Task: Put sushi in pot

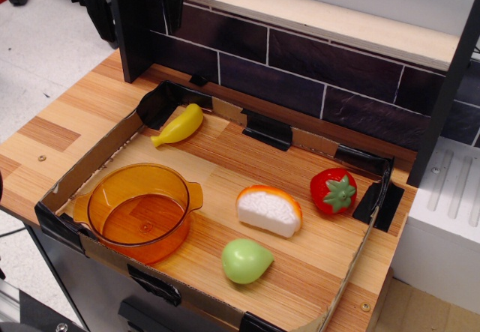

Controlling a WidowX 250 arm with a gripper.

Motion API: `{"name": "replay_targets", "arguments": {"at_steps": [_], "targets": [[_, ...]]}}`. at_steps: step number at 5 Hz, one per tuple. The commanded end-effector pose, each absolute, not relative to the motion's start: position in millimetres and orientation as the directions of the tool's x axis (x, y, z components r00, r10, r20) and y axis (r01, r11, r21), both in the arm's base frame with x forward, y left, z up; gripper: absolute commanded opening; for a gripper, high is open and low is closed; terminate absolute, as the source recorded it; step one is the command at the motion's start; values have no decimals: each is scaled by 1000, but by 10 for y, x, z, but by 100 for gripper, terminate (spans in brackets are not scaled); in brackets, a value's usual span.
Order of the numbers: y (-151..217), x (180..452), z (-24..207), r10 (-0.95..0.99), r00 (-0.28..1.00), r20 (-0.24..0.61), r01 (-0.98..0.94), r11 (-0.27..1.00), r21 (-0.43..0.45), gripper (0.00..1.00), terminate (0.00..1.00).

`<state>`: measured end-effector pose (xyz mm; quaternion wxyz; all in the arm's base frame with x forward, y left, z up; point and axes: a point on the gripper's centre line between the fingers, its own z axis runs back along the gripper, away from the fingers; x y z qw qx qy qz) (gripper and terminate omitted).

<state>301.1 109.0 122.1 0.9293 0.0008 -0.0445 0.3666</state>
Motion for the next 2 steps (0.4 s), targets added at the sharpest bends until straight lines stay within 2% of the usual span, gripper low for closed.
{"name": "replay_targets", "arguments": {"at_steps": [1,2], "targets": [[1090,3011,1221,681,727,83,-682,731,-31,100,0],[963,3007,1203,820,559,125,-813,572,-111,100,0]]}}
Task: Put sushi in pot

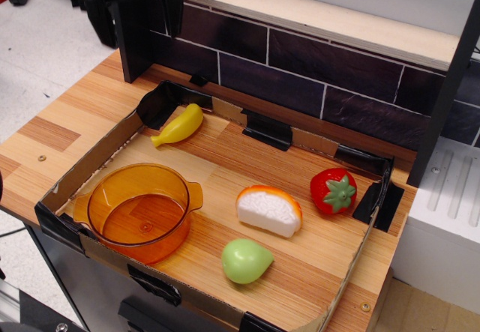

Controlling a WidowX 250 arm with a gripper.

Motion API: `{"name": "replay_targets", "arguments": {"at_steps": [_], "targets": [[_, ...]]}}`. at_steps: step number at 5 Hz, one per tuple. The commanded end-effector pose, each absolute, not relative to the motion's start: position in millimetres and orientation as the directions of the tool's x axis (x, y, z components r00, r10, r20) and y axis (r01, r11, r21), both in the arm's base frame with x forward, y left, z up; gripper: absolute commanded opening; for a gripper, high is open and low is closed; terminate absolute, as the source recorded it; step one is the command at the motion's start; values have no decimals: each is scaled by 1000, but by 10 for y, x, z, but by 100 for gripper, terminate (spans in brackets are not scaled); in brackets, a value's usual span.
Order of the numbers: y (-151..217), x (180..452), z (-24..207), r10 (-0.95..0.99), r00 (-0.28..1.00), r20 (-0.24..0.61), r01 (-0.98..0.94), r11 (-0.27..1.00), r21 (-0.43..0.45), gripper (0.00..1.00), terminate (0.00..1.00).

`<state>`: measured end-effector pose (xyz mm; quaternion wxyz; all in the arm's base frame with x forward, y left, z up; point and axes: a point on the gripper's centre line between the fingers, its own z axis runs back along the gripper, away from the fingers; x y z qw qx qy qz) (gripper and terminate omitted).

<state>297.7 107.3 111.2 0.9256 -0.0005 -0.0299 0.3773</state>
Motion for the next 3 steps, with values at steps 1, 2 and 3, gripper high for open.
{"name": "replay_targets", "arguments": {"at_steps": [1,2,3], "targets": [[772,2936,1195,894,440,85,-883,448,-138,100,0],[515,2820,1176,947,321,30,-944,323,-73,100,0],[299,2702,1208,980,198,13,-975,198,-102,100,0]]}}
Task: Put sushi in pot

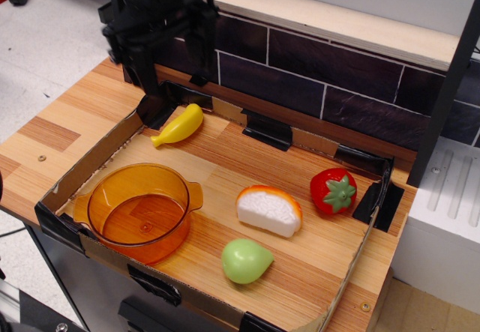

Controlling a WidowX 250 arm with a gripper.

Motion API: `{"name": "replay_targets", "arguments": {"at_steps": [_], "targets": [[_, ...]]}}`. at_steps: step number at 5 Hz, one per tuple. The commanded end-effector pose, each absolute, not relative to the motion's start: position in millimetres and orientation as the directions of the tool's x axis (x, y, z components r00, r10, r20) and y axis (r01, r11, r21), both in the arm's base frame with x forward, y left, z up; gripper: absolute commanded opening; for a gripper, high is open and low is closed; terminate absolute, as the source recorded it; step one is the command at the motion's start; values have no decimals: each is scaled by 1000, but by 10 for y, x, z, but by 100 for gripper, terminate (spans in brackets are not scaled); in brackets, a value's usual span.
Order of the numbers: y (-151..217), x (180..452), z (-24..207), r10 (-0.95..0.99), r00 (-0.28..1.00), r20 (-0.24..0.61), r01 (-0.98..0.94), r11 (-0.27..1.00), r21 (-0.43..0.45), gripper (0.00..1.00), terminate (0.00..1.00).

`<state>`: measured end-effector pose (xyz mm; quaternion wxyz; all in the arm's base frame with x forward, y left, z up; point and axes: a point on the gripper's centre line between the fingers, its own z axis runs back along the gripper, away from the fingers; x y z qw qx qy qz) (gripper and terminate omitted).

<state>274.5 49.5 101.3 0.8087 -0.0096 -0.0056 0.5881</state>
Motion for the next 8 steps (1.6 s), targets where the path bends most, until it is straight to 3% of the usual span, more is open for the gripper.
{"name": "replay_targets", "arguments": {"at_steps": [1,2,4,6,8], "targets": [[89,2587,1165,993,120,-14,-990,119,-76,100,0],[-47,2540,974,999,48,4,-994,48,-97,100,0],[-227,2630,660,991,-109,-75,-986,-117,-119,100,0],[-493,2648,439,979,-174,-105,-982,-180,-50,100,0],[-629,2654,185,982,-175,-69,-982,-179,-53,100,0]]}}
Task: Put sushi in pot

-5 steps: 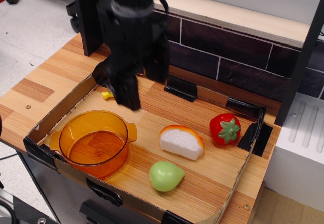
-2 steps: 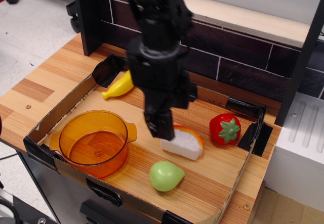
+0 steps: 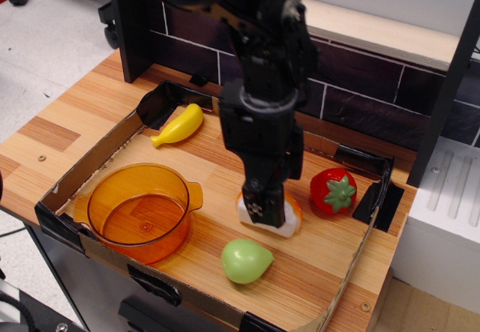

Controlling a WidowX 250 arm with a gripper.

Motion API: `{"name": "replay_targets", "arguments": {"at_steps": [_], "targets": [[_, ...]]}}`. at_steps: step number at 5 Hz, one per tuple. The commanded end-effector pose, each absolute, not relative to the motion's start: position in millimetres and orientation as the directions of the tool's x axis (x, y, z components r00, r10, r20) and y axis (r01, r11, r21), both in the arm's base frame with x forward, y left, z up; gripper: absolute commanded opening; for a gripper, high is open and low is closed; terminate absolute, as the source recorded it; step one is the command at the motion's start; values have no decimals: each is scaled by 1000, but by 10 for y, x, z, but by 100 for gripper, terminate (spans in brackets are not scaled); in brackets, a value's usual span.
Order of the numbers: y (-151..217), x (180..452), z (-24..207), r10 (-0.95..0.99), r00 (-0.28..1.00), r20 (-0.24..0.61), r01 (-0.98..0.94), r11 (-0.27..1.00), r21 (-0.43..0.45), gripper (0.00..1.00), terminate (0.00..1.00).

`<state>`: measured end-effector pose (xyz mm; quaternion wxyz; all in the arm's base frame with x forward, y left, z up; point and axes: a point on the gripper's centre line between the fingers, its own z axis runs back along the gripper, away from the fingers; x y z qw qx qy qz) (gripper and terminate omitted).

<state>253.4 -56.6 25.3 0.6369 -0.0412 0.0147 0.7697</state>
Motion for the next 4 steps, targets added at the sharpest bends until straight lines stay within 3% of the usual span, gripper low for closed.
{"name": "replay_targets", "arguments": {"at_steps": [1,2,4], "targets": [[-631,2665,94,982,-179,-51,-982,-182,-58,100,0],[-618,2645,121,983,-173,-58,-982,-177,-73,0,0],[-530,2700,396,988,-137,-74,-985,-144,-93,0,0]]}}
